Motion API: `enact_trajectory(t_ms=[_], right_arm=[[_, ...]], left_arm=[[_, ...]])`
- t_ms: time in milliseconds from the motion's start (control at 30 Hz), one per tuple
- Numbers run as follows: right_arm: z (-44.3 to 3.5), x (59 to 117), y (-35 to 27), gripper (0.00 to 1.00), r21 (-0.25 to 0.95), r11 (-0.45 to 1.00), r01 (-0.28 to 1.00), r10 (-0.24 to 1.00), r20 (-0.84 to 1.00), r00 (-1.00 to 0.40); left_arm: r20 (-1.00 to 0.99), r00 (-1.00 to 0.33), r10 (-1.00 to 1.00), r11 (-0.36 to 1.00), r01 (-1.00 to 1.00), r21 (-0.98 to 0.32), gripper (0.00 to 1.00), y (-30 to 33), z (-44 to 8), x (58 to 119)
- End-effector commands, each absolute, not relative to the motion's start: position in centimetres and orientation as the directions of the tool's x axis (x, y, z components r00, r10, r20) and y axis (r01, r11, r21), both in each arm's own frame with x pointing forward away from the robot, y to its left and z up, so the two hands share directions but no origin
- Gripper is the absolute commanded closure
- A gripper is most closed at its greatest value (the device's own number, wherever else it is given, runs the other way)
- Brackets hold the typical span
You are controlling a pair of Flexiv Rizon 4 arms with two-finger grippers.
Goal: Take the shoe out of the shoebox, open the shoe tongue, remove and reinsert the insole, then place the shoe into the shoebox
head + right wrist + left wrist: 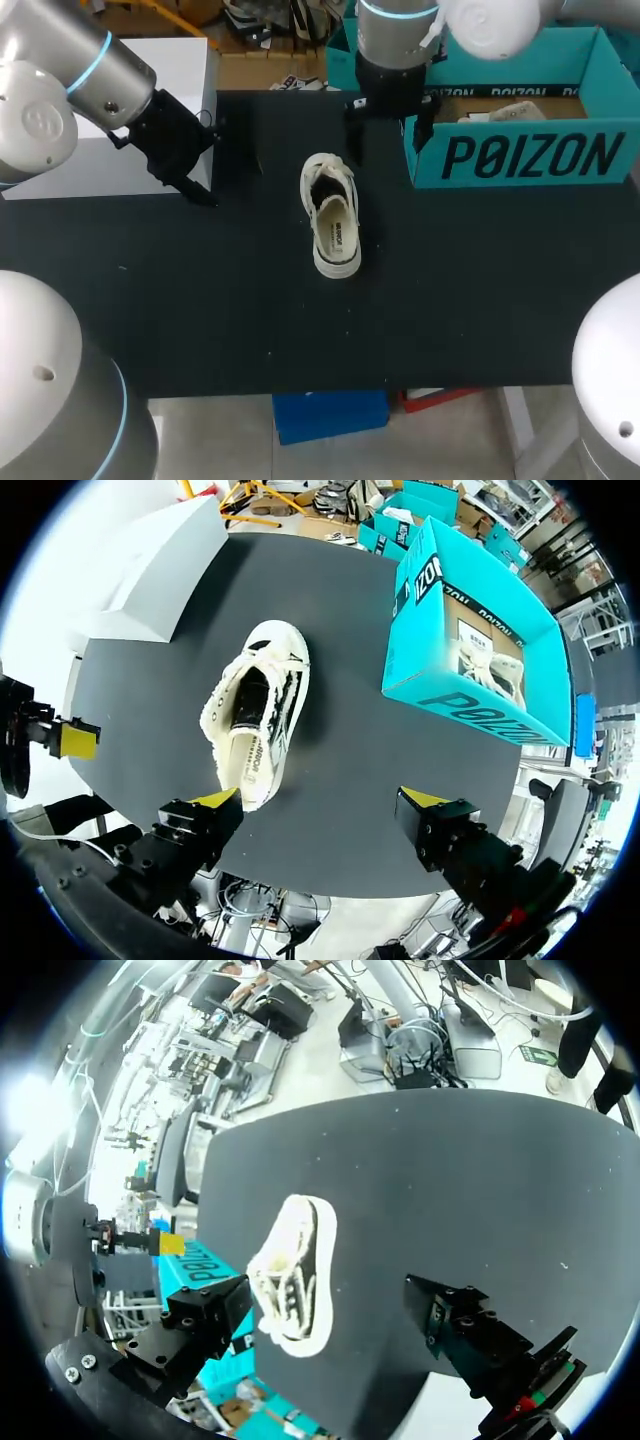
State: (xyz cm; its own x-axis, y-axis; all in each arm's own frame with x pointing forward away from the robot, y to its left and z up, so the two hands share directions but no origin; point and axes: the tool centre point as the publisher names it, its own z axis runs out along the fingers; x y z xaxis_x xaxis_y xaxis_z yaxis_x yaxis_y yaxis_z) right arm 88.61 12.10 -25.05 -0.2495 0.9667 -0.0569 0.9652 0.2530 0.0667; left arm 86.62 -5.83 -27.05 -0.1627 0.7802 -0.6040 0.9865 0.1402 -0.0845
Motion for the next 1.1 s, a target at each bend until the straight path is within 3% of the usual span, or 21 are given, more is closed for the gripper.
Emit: enact_trajectory(t_ms=[33,67,100,167,200,267,400,500,633,733,900,1100], right_arm=[[-26.4,89.4,13.3,0.00,0.036,0.247,0.968,0.967,-0.072,-0.244],[-26.7,89.4,13.3,0.00,0.033,0.246,0.969,0.967,-0.073,-0.243],[-26.9,89.5,13.4,0.07,0.031,0.244,0.969,0.968,-0.073,-0.241],[-27.4,89.5,13.6,0.13,0.025,0.242,0.970,0.968,-0.072,-0.240],[-27.7,89.6,13.6,0.26,0.022,0.241,0.970,0.969,-0.070,-0.239],[-28.1,89.7,13.8,0.27,0.019,0.239,0.971,0.969,-0.065,-0.238],[-29.3,90.2,14.4,0.42,0.008,0.243,0.970,0.969,-0.051,-0.242],[-30.3,90.6,14.9,0.40,0.001,0.248,0.969,0.968,-0.036,-0.248],[-31.5,90.9,15.3,0.49,-0.005,0.254,0.967,0.967,-0.021,-0.254],[-32.3,91.1,15.5,0.46,-0.008,0.257,0.966,0.966,-0.007,-0.257],[-33.3,91.5,15.6,0.51,-0.013,0.257,0.966,0.966,0.006,-0.257],[-34.5,91.9,15.4,0.51,-0.022,0.260,0.965,0.965,0.017,-0.260]], left_arm=[[-0.606,-0.160,0.779,0.142,0.987,-0.079,0.00,-5.8,-27.2,86.5],[-0.606,-0.160,0.779,0.142,0.987,-0.079,0.00,-5.8,-27.2,86.5],[-0.606,-0.160,0.779,0.142,0.987,-0.079,0.00,-5.8,-27.2,86.5],[-0.606,-0.160,0.779,0.142,0.987,-0.079,0.00,-5.8,-27.2,86.5],[-0.606,-0.160,0.779,0.142,0.987,-0.079,0.00,-5.8,-27.2,86.5],[-0.606,-0.160,0.779,0.142,0.987,-0.079,0.00,-5.8,-27.2,86.5],[-0.606,-0.160,0.779,0.142,0.987,-0.079,0.00,-5.8,-27.2,86.5],[-0.606,-0.160,0.779,0.142,0.987,-0.079,0.00,-5.8,-27.2,86.5],[-0.606,-0.160,0.779,0.142,0.987,-0.079,0.00,-5.8,-27.2,86.5],[-0.606,-0.160,0.779,0.142,0.987,-0.079,0.00,-5.8,-27.2,86.5],[-0.606,-0.160,0.779,0.142,0.987,-0.079,0.00,-5.8,-27.2,86.5],[-0.606,-0.160,0.779,0.142,0.987,-0.079,0.00,-5.8,-27.2,86.5]])
